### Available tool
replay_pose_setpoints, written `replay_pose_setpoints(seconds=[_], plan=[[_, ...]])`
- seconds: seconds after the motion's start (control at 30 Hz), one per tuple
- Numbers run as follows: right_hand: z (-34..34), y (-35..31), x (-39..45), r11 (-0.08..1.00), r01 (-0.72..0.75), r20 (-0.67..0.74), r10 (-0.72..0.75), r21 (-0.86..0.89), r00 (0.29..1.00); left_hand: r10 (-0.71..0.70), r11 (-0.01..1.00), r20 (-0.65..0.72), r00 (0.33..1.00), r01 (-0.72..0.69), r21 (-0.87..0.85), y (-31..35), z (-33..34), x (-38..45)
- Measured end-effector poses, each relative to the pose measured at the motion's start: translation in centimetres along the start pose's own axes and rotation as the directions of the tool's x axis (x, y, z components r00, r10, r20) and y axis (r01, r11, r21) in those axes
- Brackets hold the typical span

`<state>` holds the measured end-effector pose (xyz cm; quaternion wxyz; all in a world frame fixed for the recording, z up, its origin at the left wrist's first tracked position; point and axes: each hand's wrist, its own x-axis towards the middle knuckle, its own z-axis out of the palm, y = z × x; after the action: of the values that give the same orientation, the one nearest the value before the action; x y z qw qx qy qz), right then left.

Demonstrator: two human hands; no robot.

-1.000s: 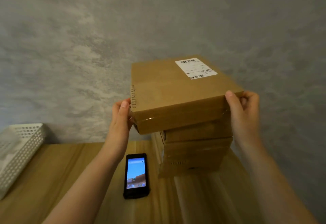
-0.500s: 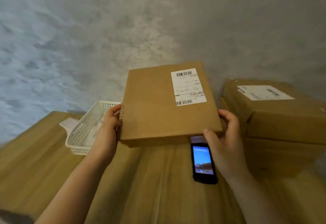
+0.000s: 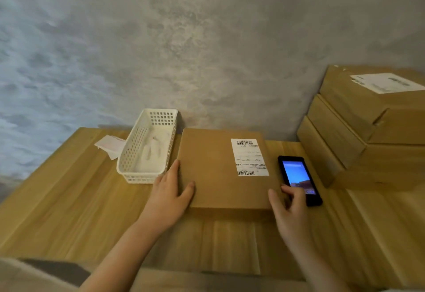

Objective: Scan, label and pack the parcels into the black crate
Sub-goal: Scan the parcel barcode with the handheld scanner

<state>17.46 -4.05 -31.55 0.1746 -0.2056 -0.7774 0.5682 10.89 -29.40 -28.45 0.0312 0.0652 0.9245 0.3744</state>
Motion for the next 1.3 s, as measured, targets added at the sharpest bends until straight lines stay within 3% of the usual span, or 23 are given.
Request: replay_pose_setpoints(seconds=[0.23,0.33,0.43,0.53,0.6,0.67,0.73,0.97,1.13,1.3], plan=[[0.2,-0.1,-0.4,0.996,0.017,0.000,-0.017,-0.083,1.000,0.063,0.977,0.027,0.998,-0.067,0.202,-0.2,0.5,0.0],[-0.8,-0.1,0.6,0.995,0.015,-0.016,-0.017,-0.101,1.000,0.163,0.918,-0.025,0.986,-0.143,0.369,0.0,0.7,0.1],[-3.0,0.7,4.1,0.954,0.027,-0.132,-0.070,-0.299,0.989,0.226,0.894,-0.028,0.974,-0.196,0.402,0.9,0.8,0.4],[-4.7,1.2,8.1,0.758,-0.030,-0.100,-0.046,-0.651,0.994,0.248,0.858,0.008,0.969,-0.224,0.463,1.6,1.2,0.6],[-4.9,1.2,9.9,0.570,-0.104,-0.057,0.100,-0.815,0.993,0.228,0.841,0.035,0.973,-0.215,0.496,1.6,1.6,0.7],[-4.7,1.3,10.7,0.443,-0.140,-0.037,0.234,-0.885,0.972,0.213,0.843,0.032,0.976,-0.201,0.498,1.5,1.8,0.7],[-4.3,1.3,11.1,0.399,-0.141,-0.024,0.284,-0.906,0.958,0.210,0.848,0.025,0.977,-0.195,0.493,1.4,2.0,0.7],[-5.5,-0.3,11.0,0.525,-0.166,0.045,0.365,-0.835,0.930,0.231,0.839,-0.014,0.973,-0.192,0.509,0.9,2.5,0.6],[-8.0,-5.3,11.3,0.591,-0.056,0.179,0.331,-0.805,0.927,0.247,0.838,-0.034,0.969,-0.196,0.509,0.8,2.6,0.7],[-8.3,-11.9,10.0,0.656,0.043,0.385,0.386,-0.753,0.838,0.254,0.833,-0.045,0.966,-0.195,0.518,0.7,2.6,0.7]])
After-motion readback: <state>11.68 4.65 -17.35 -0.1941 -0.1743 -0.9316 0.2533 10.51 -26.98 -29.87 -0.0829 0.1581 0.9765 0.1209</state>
